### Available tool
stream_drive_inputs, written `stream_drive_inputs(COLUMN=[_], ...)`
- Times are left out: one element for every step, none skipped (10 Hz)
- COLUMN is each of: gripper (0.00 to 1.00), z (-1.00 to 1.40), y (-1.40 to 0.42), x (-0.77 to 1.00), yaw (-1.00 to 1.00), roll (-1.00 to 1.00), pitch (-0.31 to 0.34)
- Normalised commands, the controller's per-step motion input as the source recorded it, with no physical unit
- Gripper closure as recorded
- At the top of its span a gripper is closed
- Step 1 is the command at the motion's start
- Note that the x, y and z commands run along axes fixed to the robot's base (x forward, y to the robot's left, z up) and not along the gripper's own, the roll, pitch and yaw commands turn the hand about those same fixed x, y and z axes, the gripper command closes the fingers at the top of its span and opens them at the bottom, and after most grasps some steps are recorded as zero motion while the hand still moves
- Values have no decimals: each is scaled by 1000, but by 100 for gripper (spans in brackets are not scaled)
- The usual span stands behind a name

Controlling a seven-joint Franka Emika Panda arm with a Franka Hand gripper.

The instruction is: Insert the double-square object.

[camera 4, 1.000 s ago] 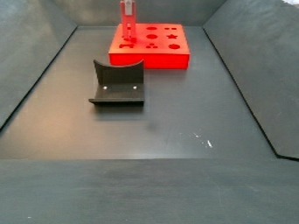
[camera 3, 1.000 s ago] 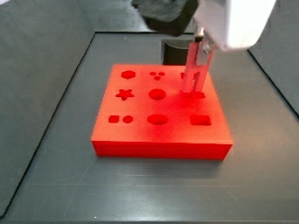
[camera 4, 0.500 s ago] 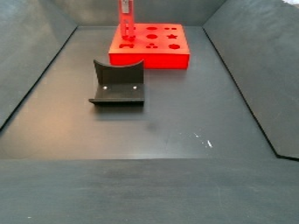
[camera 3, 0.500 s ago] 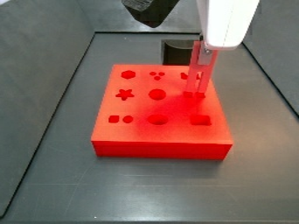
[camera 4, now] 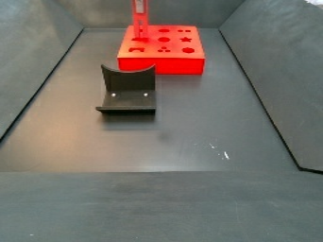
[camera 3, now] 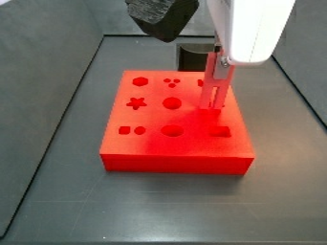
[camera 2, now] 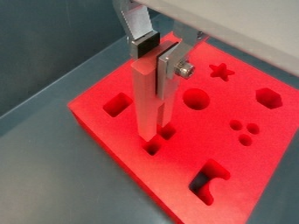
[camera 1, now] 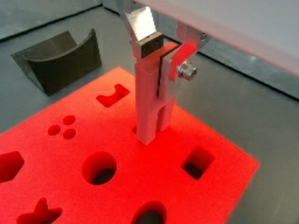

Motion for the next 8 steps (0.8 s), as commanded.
stream_drive_inputs(gripper=[100, 100, 100, 100, 100, 100, 100, 100], z=[111, 0, -94, -106, -169, -177, -306, -491], y=[243, 157, 34, 0, -23, 0, 0, 0], x=[237, 20, -31, 0, 0, 57, 29, 37], yaw=[0, 0, 0, 0, 0, 0, 0, 0], roll=[-19, 0, -29, -14, -24, -4, 0, 0], pitch=[36, 0, -23, -23, -43, -27, -7, -23])
